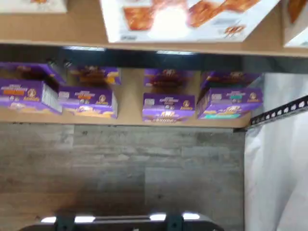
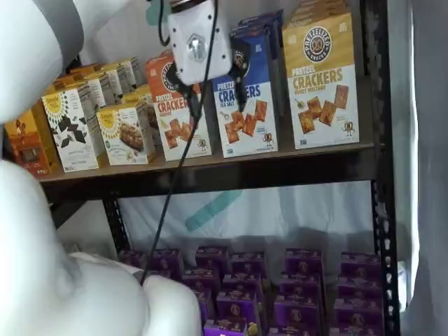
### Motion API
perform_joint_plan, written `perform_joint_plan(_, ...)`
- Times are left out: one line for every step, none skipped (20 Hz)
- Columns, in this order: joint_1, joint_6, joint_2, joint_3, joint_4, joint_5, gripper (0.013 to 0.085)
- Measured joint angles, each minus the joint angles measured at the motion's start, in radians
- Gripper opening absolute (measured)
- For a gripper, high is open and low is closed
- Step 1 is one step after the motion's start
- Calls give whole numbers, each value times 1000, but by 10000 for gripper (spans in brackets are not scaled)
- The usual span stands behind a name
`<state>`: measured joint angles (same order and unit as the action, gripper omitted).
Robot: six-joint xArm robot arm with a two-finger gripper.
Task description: Retrieve the yellow and white box located on the top shelf, the sixth one from the left
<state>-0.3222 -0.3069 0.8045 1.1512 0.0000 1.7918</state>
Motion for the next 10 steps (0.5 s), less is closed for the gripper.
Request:
perform_joint_plan(-19, -18, -5, 2, 8, -9, 850)
perform_joint_plan(-48, -43, -16, 9, 20, -19, 850)
perform_joint_plan(-79, -70, -32, 19, 30, -29, 850)
perform_joint_plan(-102, -93, -45, 27, 36, -38, 850)
perform_joint_plan(-125, -115, -59, 36, 41, -49, 850)
perform_joint_plan(-148, -135, -73, 45, 47, -59, 850)
perform_joint_plan(-173, -159, -90, 57, 54, -71, 850)
perform_joint_plan(-189, -174, -101, 64, 59, -80, 850)
perform_joint_plan(-210, -194, -117, 76, 66, -89, 850)
perform_joint_plan(-228, -210, -131, 86, 73, -95, 850)
